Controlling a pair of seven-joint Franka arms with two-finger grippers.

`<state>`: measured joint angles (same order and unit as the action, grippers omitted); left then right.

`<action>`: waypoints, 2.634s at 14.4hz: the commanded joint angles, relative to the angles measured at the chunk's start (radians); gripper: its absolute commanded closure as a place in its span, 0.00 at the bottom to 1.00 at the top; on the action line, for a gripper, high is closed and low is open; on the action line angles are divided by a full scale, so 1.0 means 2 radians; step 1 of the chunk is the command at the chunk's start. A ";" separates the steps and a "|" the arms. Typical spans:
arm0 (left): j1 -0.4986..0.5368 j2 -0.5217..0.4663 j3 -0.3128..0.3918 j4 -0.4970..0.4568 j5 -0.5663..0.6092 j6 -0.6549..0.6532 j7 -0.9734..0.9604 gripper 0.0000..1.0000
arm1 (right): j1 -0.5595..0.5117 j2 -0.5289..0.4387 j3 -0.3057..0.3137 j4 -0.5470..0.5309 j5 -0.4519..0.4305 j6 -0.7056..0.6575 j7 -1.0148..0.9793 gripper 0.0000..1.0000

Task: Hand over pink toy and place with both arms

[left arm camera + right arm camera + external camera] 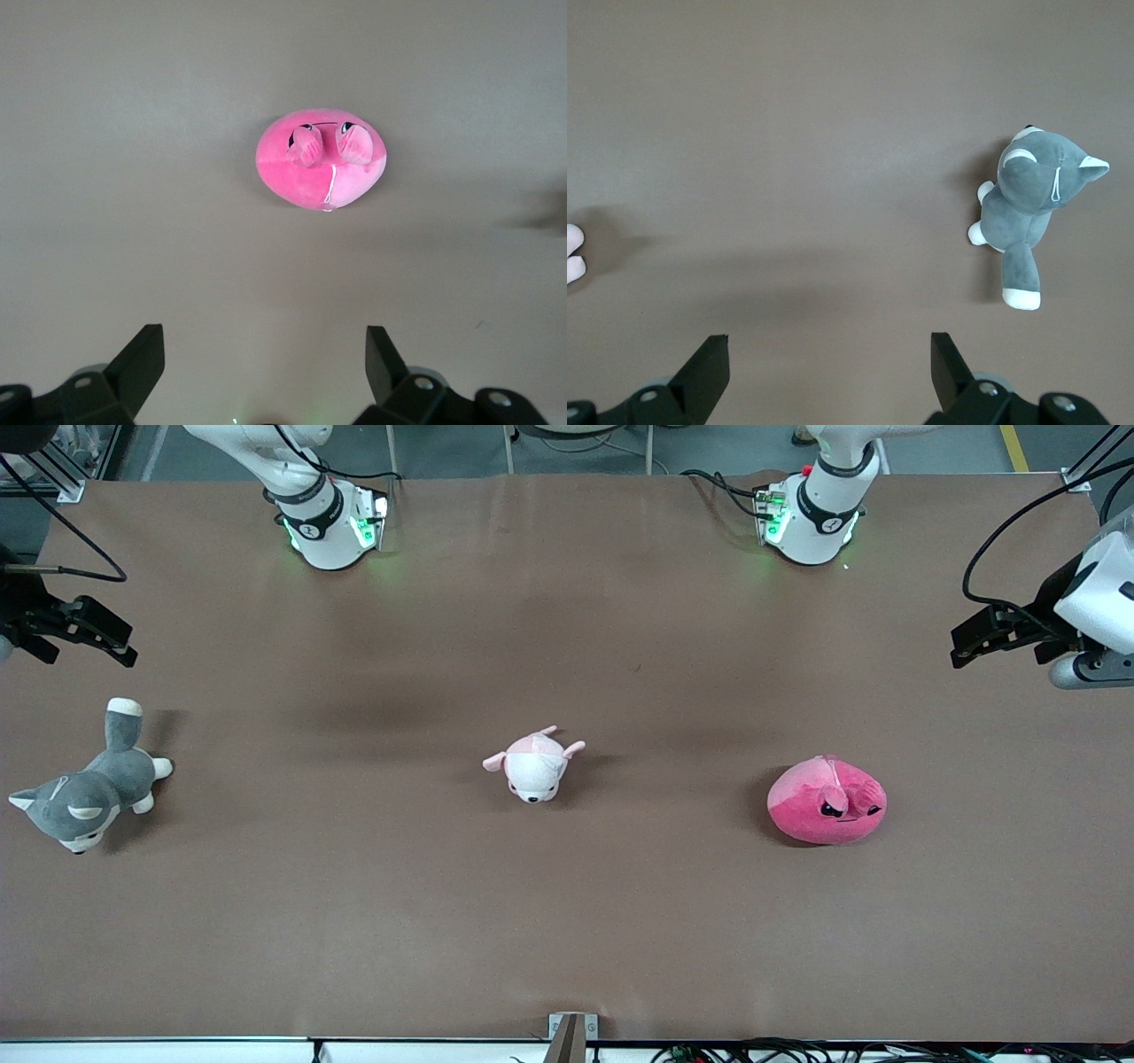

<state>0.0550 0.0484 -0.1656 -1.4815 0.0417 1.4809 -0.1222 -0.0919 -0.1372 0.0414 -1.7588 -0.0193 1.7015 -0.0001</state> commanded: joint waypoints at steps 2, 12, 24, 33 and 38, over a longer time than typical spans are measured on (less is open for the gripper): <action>0.003 -0.001 0.000 0.005 -0.002 -0.009 0.009 0.00 | -0.006 -0.014 0.002 -0.014 0.003 0.001 -0.006 0.00; 0.005 0.129 0.001 0.011 -0.003 0.101 -0.029 0.00 | -0.006 -0.014 0.003 -0.015 0.003 0.001 -0.006 0.00; 0.023 0.185 -0.004 -0.089 -0.054 0.283 -0.091 0.01 | -0.006 -0.014 0.003 -0.015 0.003 0.001 -0.006 0.00; 0.020 0.184 -0.004 -0.104 -0.061 0.267 -0.092 0.71 | -0.006 -0.014 0.003 -0.015 0.003 -0.005 -0.005 0.00; 0.017 0.184 -0.004 -0.100 -0.061 0.265 -0.094 1.00 | -0.005 -0.014 0.003 -0.015 0.003 -0.005 -0.005 0.00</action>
<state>0.0919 0.4376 -0.1694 -1.6747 -0.0683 2.0217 -0.2978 -0.0921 -0.1373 0.0412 -1.7633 -0.0193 1.6927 -0.0001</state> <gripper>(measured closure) 0.850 0.000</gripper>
